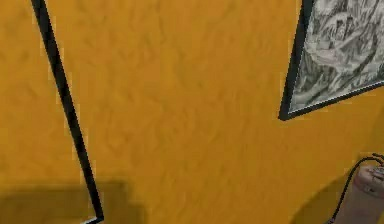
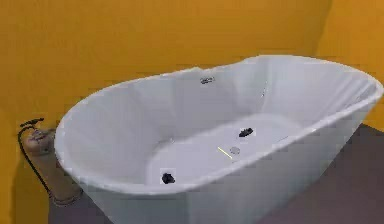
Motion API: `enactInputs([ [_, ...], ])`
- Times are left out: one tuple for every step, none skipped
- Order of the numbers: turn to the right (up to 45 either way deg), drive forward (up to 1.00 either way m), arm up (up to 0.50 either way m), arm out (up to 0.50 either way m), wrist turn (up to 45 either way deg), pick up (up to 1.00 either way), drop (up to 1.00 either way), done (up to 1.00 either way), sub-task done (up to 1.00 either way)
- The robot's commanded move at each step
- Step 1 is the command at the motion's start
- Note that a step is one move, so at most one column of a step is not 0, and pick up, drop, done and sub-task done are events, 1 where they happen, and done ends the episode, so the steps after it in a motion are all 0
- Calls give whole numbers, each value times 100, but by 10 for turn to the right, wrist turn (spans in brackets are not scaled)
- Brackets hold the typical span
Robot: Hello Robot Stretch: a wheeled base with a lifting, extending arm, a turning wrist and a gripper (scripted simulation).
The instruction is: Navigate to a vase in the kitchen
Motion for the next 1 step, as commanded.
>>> enactInputs([
  [450,0,0,0,0,0,0,0,0],
])
